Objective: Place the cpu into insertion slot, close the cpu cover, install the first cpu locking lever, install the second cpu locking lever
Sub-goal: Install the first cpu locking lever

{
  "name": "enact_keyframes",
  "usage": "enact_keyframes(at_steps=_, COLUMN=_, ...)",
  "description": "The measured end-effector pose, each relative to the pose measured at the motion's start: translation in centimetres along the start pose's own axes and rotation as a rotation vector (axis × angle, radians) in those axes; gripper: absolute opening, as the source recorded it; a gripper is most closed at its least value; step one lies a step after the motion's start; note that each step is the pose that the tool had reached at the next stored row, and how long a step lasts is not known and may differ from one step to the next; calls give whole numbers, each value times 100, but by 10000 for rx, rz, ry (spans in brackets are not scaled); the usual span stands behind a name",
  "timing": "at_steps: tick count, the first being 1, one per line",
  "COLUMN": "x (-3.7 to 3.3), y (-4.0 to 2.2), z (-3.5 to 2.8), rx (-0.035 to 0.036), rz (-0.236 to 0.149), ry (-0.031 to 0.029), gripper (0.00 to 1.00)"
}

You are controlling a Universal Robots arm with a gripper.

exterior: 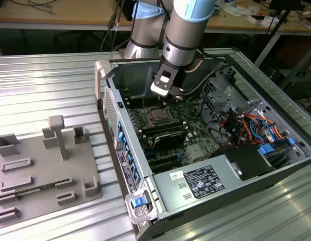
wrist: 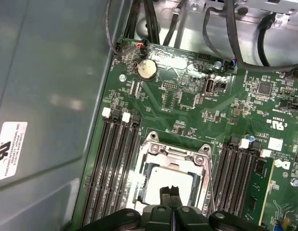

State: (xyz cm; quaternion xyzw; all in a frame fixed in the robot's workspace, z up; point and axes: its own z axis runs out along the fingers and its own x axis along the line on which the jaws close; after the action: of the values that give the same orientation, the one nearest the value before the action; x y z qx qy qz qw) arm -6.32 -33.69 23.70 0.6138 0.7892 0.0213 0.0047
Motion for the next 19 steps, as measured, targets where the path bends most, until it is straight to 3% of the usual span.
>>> enact_keyframes(at_steps=5, x=0, y=0, z=0, rx=18, rz=-918, ry=35, gripper=11)
enact_keyframes(at_steps=10, x=0, y=0, z=2, rx=50, rz=-2687, ry=106, gripper=11)
enact_keyframes(at_steps=15, x=-1, y=0, z=3, rx=67, rz=-3596, ry=141, gripper=11)
enact_keyframes(at_steps=19, x=-1, y=0, z=4, rx=86, rz=-4560, ry=179, gripper=11)
